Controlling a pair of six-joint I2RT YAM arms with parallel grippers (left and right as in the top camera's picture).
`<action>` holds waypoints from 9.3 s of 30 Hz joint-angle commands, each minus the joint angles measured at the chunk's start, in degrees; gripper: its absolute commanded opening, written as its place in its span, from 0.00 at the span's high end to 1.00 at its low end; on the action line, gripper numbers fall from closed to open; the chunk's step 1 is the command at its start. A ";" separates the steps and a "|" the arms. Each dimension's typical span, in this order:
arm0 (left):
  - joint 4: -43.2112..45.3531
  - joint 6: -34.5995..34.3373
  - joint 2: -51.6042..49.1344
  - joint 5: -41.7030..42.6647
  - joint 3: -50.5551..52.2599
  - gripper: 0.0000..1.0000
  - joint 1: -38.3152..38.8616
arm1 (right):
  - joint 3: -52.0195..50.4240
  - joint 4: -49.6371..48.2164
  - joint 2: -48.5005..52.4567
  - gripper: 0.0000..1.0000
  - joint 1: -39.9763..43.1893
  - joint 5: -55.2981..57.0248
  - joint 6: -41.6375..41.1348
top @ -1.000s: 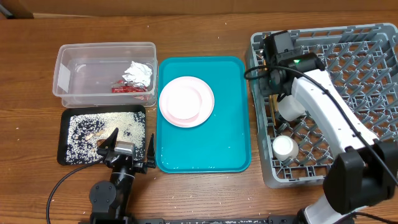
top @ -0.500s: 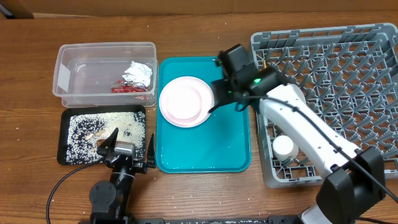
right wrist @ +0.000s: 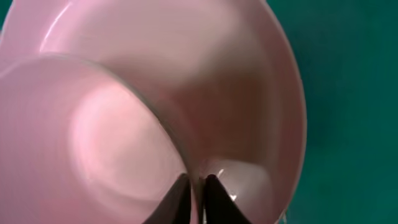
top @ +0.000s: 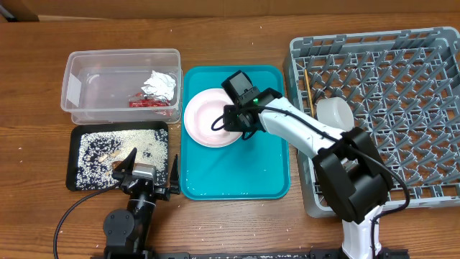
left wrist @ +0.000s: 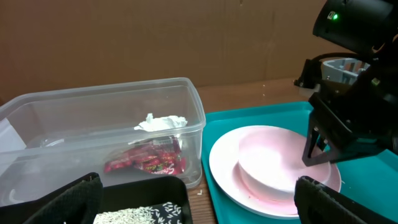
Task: Sort waste into correct bins and load items into the dishwasher
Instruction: 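Grasp the pink bowl off the pink plate with the right gripper, then place the pink bowl upright in the dish rack's far right corner, then move the right gripper back to the pink plate on the teal tray, then grasp the pink plate rim with the right gripper and lift it, then stand the pink plate upright in the dish rack with the right gripper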
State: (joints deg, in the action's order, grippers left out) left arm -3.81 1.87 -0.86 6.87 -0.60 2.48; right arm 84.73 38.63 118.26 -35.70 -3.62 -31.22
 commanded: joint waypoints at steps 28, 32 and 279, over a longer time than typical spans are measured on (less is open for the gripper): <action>0.07 -0.37 0.61 0.20 0.33 0.00 -0.17 | -11.56 23.54 -27.30 0.96 31.50 66.58 -9.92; 0.07 -0.37 0.59 0.20 0.33 0.00 -0.17 | -15.76 20.15 -26.45 0.96 33.20 68.30 -8.92; 0.07 -0.37 0.59 0.22 0.33 0.00 -0.17 | -8.61 25.20 -26.16 0.96 36.39 75.56 -2.80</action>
State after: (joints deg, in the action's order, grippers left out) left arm -3.79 1.85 -0.86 6.87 -0.56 2.48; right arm 76.64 64.03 91.09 1.34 69.89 -34.68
